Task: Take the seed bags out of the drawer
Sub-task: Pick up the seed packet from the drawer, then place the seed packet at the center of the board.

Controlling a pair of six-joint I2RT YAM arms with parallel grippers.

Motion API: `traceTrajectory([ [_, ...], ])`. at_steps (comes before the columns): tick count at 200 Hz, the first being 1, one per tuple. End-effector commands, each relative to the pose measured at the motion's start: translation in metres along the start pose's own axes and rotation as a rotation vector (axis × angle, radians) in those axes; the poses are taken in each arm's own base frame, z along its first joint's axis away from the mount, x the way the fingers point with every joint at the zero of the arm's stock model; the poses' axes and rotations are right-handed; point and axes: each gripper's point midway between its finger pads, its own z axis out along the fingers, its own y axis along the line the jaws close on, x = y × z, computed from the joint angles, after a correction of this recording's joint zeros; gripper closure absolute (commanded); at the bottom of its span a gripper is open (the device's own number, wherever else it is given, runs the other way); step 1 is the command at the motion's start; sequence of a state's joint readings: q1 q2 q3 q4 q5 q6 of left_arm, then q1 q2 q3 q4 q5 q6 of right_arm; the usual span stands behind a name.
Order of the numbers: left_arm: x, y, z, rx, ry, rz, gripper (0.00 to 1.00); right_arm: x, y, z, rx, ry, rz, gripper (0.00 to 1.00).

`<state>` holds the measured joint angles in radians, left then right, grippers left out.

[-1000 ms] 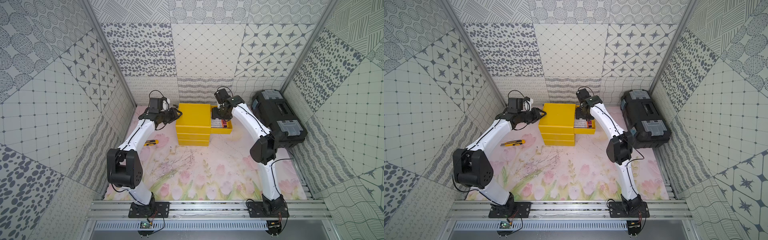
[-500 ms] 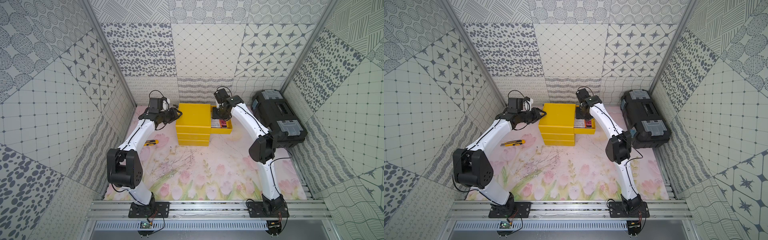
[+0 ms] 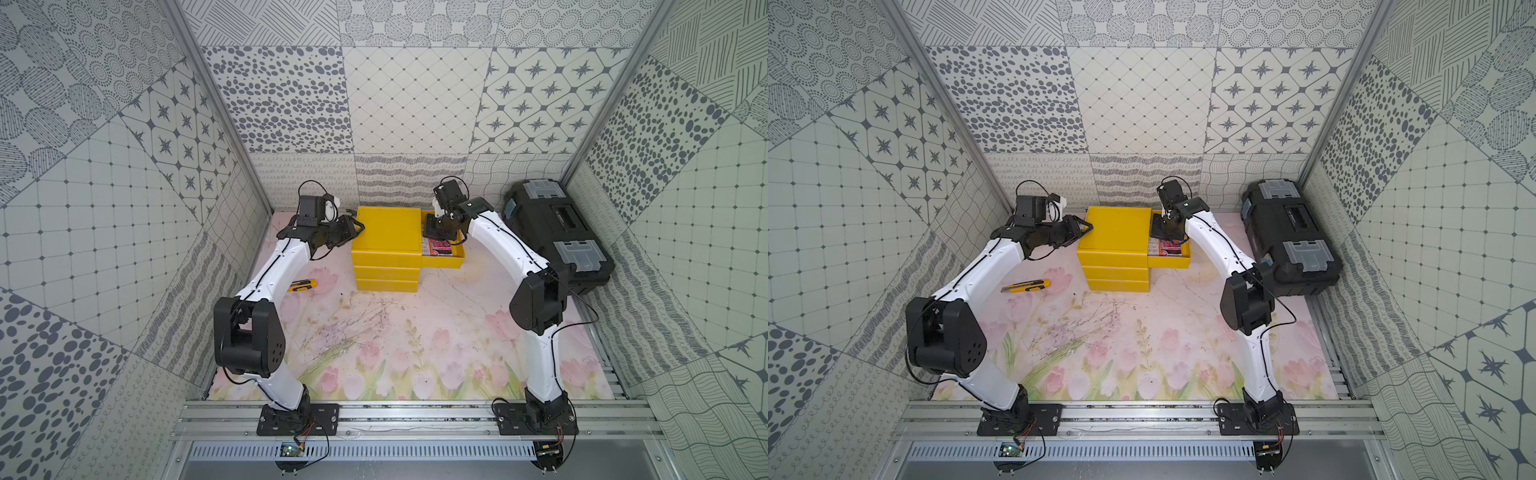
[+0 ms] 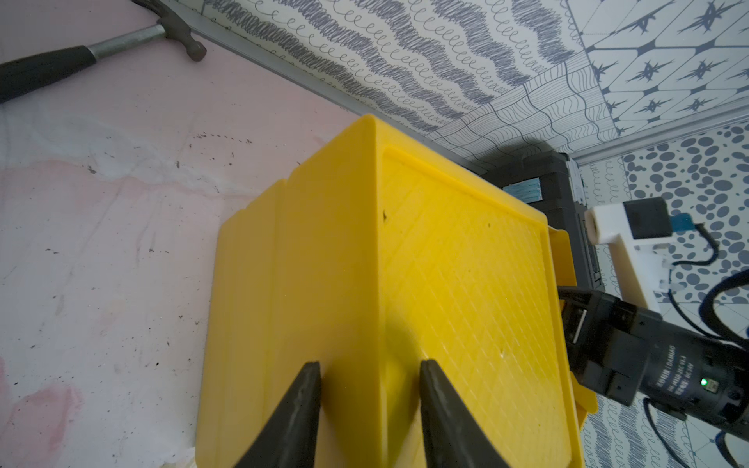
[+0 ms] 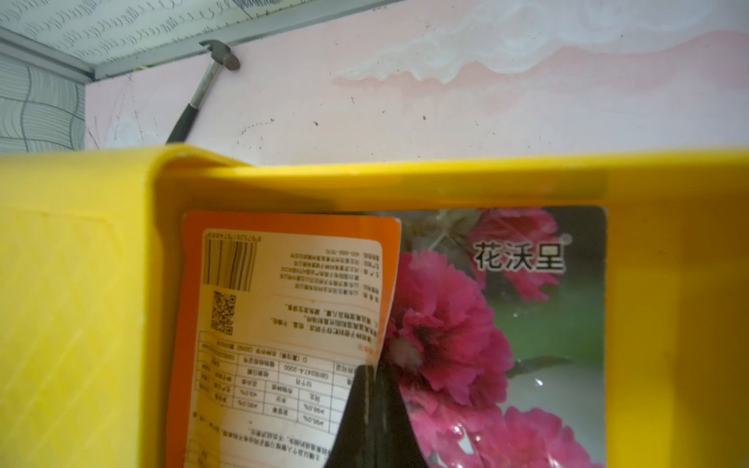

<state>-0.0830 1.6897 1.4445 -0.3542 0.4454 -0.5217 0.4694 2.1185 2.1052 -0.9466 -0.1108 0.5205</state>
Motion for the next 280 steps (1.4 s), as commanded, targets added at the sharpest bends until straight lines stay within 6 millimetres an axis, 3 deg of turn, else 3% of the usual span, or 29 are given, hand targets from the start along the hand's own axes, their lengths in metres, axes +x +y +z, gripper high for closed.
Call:
traceTrajectory([
  [1,0.046,0.032,0.004,-0.107,0.175,-0.09,0.58,-0.014,0.014,-0.031,-0.077,-0.064,0.005,1.0],
  [61,0.046,0.032,0.004,-0.106,0.174,-0.087,0.58,-0.032,0.01,-0.079,-0.101,-0.152,-0.008,1.0],
  [108,0.046,0.032,0.004,-0.106,0.175,-0.087,0.57,-0.042,-0.006,-0.118,-0.109,-0.209,-0.012,1.0],
  [161,0.046,0.032,0.004,-0.105,0.176,-0.088,0.57,-0.055,-0.044,-0.177,-0.125,-0.301,0.012,1.0],
  [187,0.046,0.032,0.004,-0.105,0.175,-0.085,0.57,-0.058,-0.073,-0.212,-0.107,-0.368,0.044,1.0],
  [209,0.046,0.032,0.004,-0.103,0.175,-0.085,0.57,-0.056,-0.105,-0.228,-0.072,-0.394,0.083,1.0],
  [225,0.045,0.031,0.004,-0.103,0.174,-0.087,0.57,-0.051,-0.133,-0.23,0.007,-0.405,0.107,1.0],
  [239,0.046,0.031,0.003,-0.103,0.174,-0.087,0.58,-0.043,-0.155,-0.219,0.094,-0.385,0.109,1.0],
  [280,0.045,0.03,0.003,-0.1,0.172,-0.086,0.58,-0.013,-0.185,-0.145,0.133,-0.217,0.127,1.0],
])
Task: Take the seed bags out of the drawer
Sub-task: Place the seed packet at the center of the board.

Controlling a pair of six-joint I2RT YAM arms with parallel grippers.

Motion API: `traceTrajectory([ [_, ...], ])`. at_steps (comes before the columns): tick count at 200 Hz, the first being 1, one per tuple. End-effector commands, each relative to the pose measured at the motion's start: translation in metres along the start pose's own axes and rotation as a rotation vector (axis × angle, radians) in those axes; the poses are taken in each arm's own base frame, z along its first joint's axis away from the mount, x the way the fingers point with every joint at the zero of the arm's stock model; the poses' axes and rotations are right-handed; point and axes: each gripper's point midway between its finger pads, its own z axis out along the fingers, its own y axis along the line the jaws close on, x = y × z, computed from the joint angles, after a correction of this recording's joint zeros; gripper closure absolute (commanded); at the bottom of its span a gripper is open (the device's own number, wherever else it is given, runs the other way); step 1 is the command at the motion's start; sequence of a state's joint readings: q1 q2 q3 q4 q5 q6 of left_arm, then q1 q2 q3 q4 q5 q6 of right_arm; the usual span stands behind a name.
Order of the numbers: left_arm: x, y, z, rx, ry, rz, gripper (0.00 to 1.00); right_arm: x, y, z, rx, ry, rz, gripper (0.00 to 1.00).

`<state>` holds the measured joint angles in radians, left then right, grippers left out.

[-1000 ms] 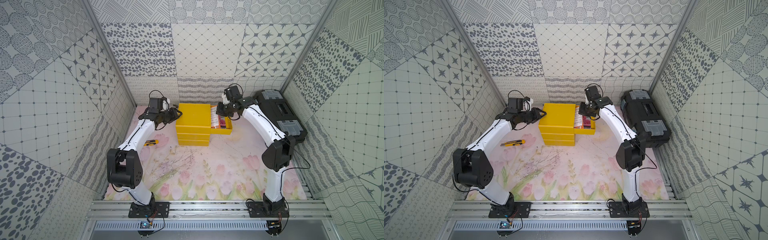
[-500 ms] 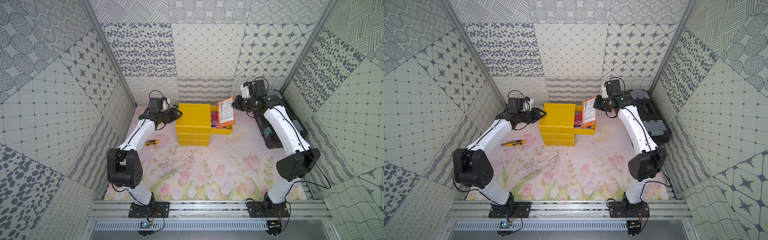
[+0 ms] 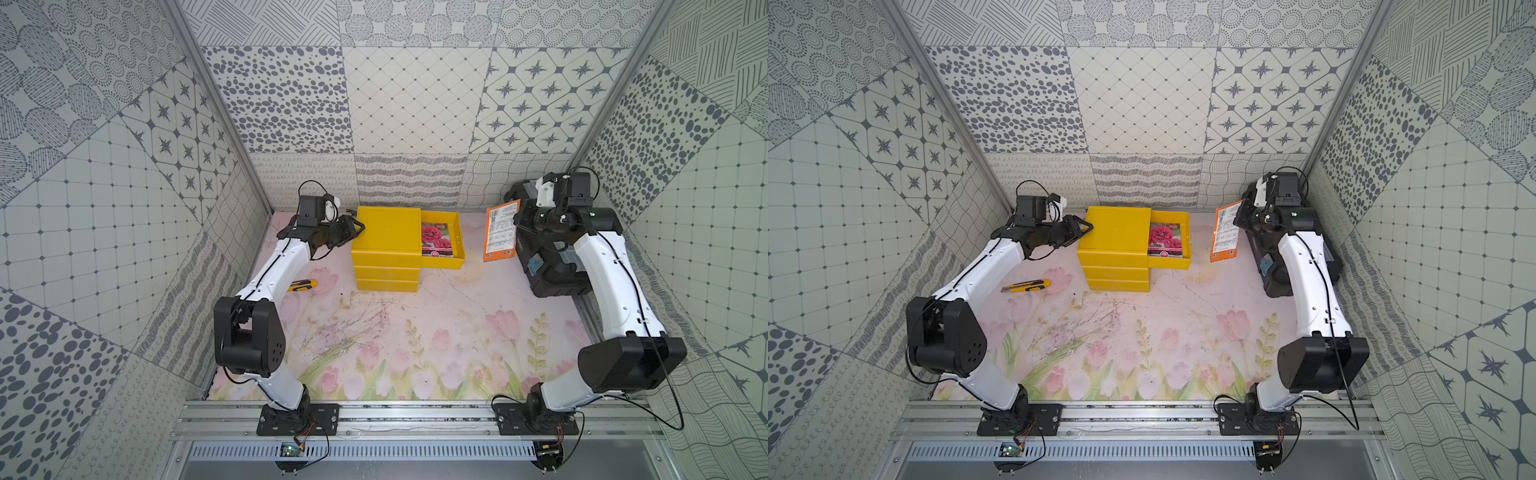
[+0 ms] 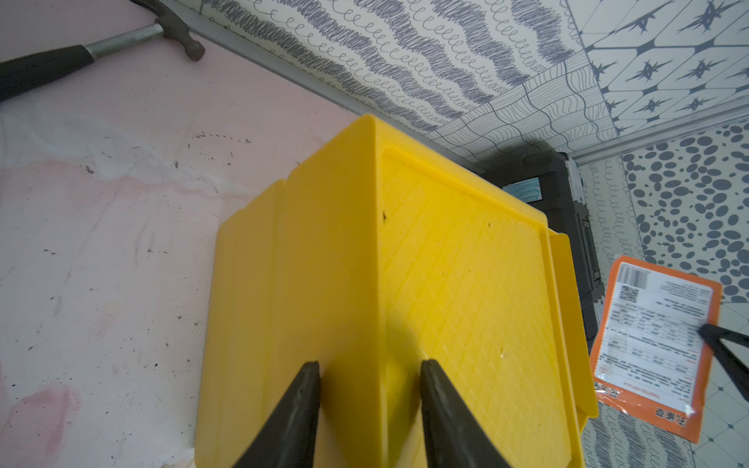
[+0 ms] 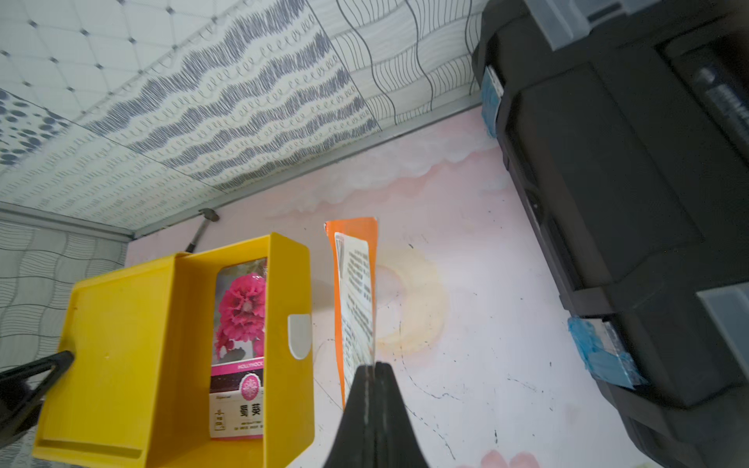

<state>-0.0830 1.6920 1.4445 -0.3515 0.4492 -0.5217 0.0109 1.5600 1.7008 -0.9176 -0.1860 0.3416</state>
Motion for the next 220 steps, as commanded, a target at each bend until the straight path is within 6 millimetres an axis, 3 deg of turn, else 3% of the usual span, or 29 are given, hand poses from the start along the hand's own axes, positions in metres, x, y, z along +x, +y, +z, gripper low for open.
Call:
traceTrajectory([
  [1,0.045,0.03,0.002,-0.103,0.17,-0.086,0.58,0.025,-0.015,0.043,0.028,0.082,-0.022,1.0],
  [44,0.045,0.03,0.002,-0.1,0.171,-0.087,0.58,0.076,-0.019,0.119,0.003,0.254,-0.033,1.0],
  [92,0.044,0.031,0.001,-0.102,0.168,-0.091,0.58,0.096,-0.031,0.159,0.043,0.32,-0.042,1.0],
  [153,0.043,0.031,0.002,-0.097,0.169,-0.097,0.58,0.111,-0.068,0.179,0.21,0.338,-0.071,1.0],
  [186,0.045,0.032,0.003,-0.096,0.175,-0.101,0.58,0.103,-0.081,0.175,0.286,0.304,-0.089,0.72],
  [202,0.044,0.032,0.003,-0.097,0.172,-0.1,0.58,0.094,-0.08,0.168,0.301,0.273,-0.089,0.65],
  [220,0.045,0.033,0.004,-0.097,0.175,-0.101,0.58,0.08,-0.071,0.153,0.291,0.231,-0.085,0.63],
])
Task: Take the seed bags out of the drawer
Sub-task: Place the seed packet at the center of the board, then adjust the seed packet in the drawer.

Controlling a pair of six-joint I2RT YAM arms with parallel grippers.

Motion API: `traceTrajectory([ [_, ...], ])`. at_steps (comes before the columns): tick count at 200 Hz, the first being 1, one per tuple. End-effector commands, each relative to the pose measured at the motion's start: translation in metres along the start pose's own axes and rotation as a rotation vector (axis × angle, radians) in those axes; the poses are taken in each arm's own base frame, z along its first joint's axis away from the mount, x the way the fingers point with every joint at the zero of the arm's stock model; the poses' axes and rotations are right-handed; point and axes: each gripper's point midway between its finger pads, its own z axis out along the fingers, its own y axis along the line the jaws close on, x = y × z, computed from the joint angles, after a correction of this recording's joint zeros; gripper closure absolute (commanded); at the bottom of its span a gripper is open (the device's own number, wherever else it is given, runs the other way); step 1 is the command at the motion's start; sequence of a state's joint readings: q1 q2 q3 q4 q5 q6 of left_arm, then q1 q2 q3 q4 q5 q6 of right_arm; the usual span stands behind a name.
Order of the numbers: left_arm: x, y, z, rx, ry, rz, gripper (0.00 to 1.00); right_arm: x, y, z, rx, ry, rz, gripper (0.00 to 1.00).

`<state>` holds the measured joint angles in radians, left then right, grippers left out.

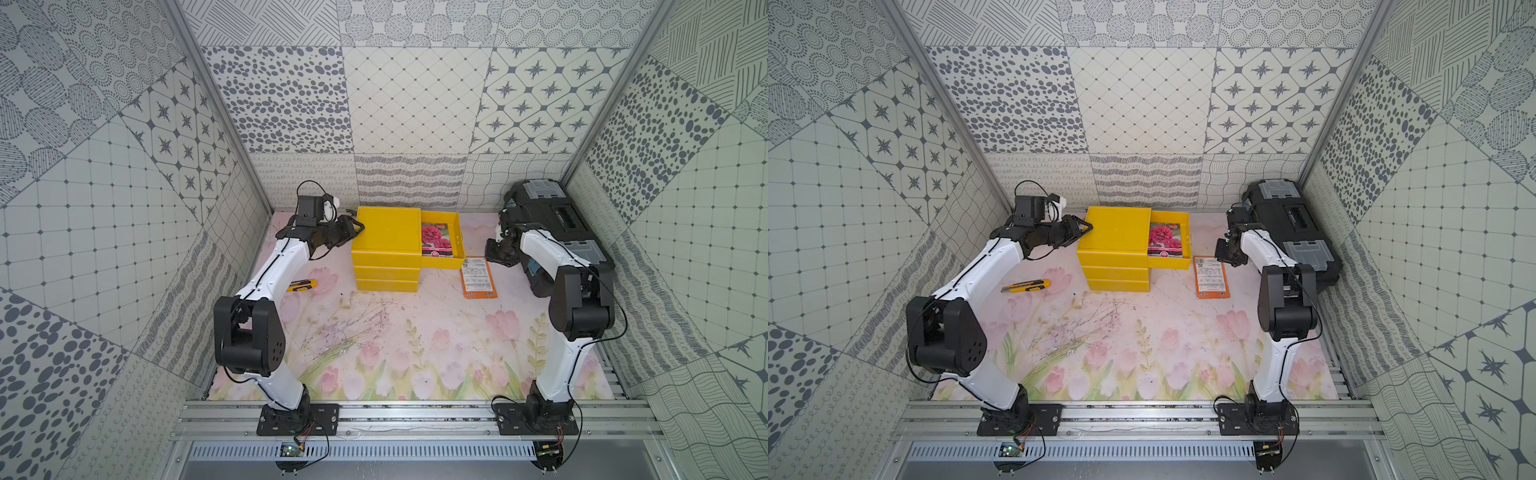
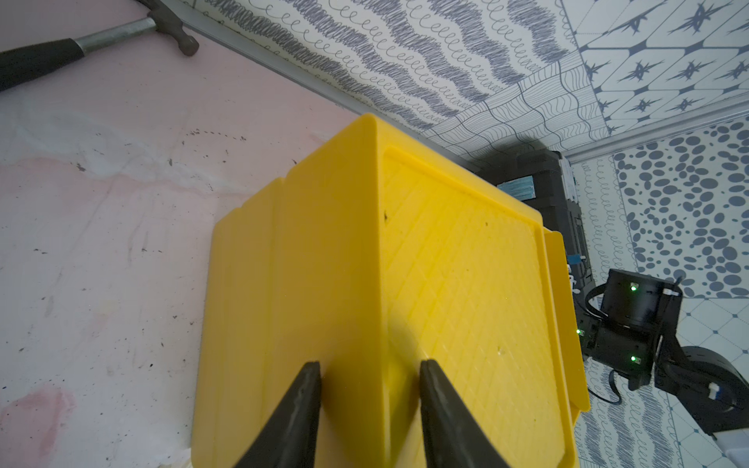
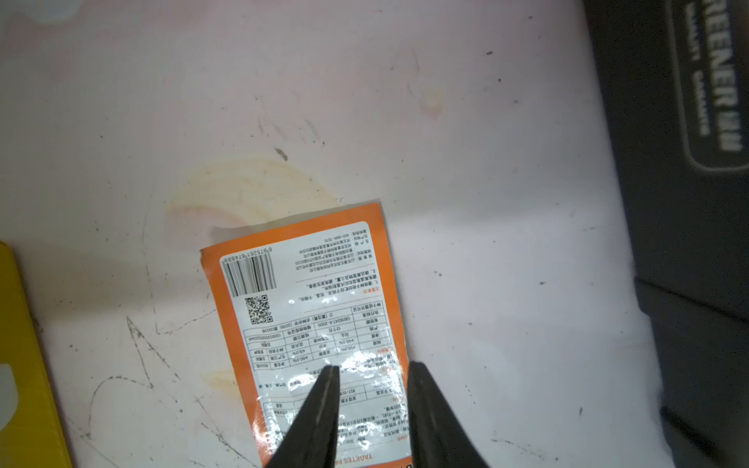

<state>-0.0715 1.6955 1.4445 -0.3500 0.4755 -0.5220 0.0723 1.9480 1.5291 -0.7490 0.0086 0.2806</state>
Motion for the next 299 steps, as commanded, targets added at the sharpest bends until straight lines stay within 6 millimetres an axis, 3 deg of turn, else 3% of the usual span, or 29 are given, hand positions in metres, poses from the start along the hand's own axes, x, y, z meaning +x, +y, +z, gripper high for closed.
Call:
traceTrajectory([
  [1,0.045,0.032,0.004,-0.114,0.167,-0.096,0.58,-0.02,-0.001,-0.029,0.023,-0.098,0.008,0.63],
  [26,0.045,0.032,0.004,-0.112,0.165,-0.097,0.58,-0.033,0.026,-0.077,-0.017,-0.198,-0.036,0.67],
  [59,0.044,0.031,0.004,-0.112,0.164,-0.094,0.58,-0.041,0.082,-0.145,-0.09,-0.327,-0.145,0.77],
  [83,0.044,0.031,0.002,-0.114,0.16,-0.09,0.58,-0.04,0.116,-0.173,-0.105,-0.371,-0.22,0.82],
  [104,0.044,0.031,0.002,-0.116,0.159,-0.09,0.58,-0.035,0.145,-0.181,-0.133,-0.365,-0.284,0.83],
  [125,0.044,0.03,0.001,-0.116,0.158,-0.086,0.58,-0.029,0.166,-0.172,-0.131,-0.312,-0.342,0.85],
  [153,0.044,0.03,0.0,-0.116,0.157,-0.087,0.58,-0.02,0.183,-0.145,-0.103,-0.236,-0.39,0.88],
  [206,0.043,0.029,-0.001,-0.114,0.155,-0.086,0.58,-0.009,0.201,-0.099,-0.1,-0.13,-0.405,0.9],
  [261,0.042,0.029,-0.001,-0.111,0.152,-0.085,0.58,0.003,0.219,-0.078,-0.18,-0.053,-0.399,0.89],
  [299,0.043,0.029,0.0,-0.113,0.154,-0.084,0.58,0.012,0.237,-0.077,-0.281,-0.003,-0.392,0.89],
])
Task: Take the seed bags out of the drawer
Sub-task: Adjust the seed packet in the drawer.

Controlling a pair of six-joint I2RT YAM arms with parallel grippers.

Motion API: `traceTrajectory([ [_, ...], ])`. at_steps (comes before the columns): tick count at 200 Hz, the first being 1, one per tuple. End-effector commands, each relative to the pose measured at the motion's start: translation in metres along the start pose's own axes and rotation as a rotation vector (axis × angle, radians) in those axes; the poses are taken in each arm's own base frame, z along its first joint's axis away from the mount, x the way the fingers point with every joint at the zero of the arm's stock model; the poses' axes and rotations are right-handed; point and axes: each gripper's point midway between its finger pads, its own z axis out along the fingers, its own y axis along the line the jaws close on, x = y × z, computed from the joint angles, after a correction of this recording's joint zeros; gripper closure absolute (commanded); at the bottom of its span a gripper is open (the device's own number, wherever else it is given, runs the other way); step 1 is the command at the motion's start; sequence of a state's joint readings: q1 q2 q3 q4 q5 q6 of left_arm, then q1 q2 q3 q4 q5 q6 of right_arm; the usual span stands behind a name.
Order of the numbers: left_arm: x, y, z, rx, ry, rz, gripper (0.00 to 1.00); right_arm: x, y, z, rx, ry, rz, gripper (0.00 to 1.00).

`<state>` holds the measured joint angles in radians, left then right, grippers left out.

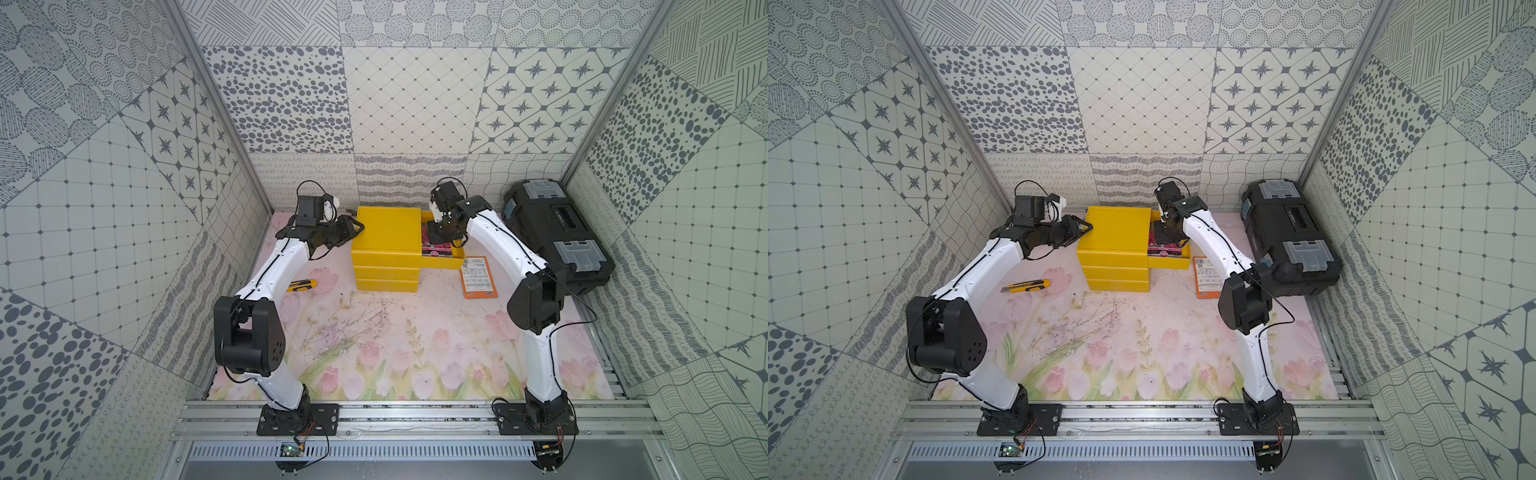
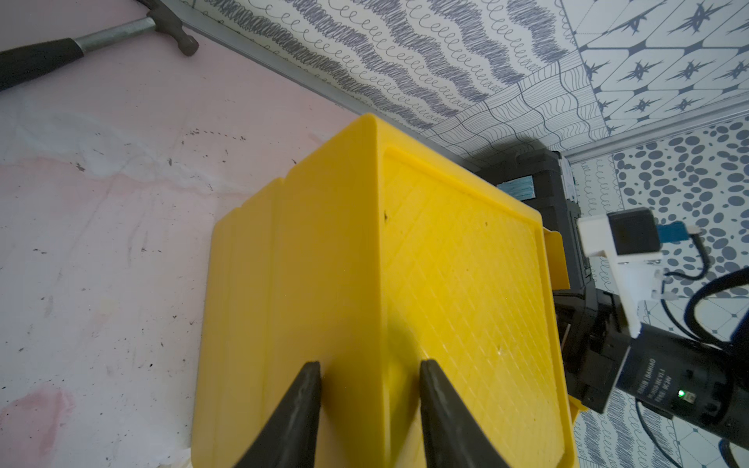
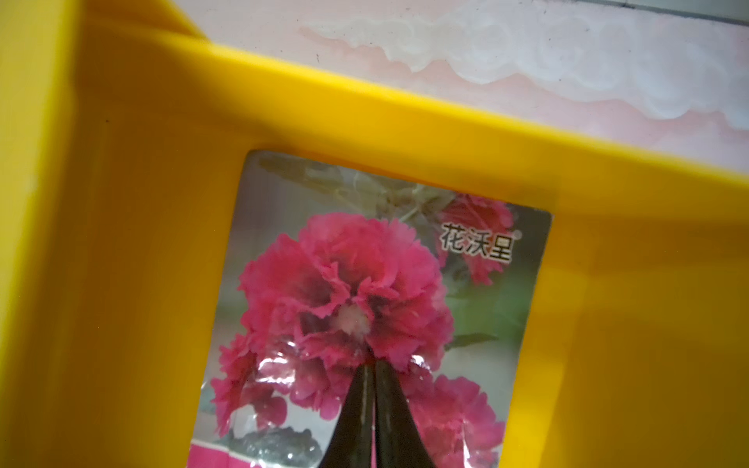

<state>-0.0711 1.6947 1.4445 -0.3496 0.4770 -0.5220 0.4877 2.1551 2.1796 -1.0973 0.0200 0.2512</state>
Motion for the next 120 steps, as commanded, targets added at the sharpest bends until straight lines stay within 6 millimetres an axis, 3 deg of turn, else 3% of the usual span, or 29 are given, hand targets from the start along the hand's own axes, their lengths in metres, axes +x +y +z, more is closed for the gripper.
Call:
traceTrajectory([
  [1,0.043,0.03,0.0,-0.116,0.154,-0.085,0.58,0.001,0.021,0.008,-0.101,0.027,0.016,0.89],
  [76,0.043,0.03,0.001,-0.116,0.156,-0.088,0.58,-0.001,0.057,0.005,-0.303,0.065,0.063,0.9],
  [120,0.043,0.03,0.001,-0.115,0.158,-0.089,0.58,-0.018,0.049,-0.021,-0.299,-0.005,0.083,0.74],
])
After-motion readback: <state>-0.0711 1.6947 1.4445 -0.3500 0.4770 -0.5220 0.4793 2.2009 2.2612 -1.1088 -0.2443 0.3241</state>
